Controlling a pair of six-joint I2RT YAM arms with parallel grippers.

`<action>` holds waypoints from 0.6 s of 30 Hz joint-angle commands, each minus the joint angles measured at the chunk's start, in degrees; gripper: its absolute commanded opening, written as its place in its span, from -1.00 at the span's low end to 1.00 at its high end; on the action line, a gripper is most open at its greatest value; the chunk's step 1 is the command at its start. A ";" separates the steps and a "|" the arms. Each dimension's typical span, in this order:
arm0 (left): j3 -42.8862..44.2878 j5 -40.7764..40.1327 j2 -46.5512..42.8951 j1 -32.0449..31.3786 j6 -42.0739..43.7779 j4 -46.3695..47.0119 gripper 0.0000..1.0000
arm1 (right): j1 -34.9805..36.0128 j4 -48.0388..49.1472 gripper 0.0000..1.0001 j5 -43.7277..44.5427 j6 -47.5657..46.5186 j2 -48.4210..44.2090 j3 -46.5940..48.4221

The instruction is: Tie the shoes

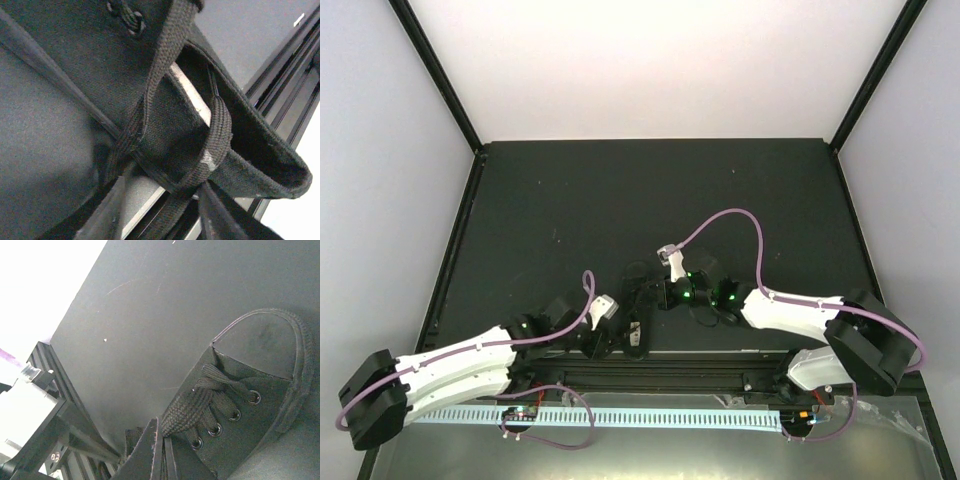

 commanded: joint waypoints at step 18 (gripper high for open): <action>4.46 -14.78 -11.18 5.72 -3.59 -0.28 -0.97 | -0.46 -7.25 -0.97 12.29 4.85 -6.93 -6.92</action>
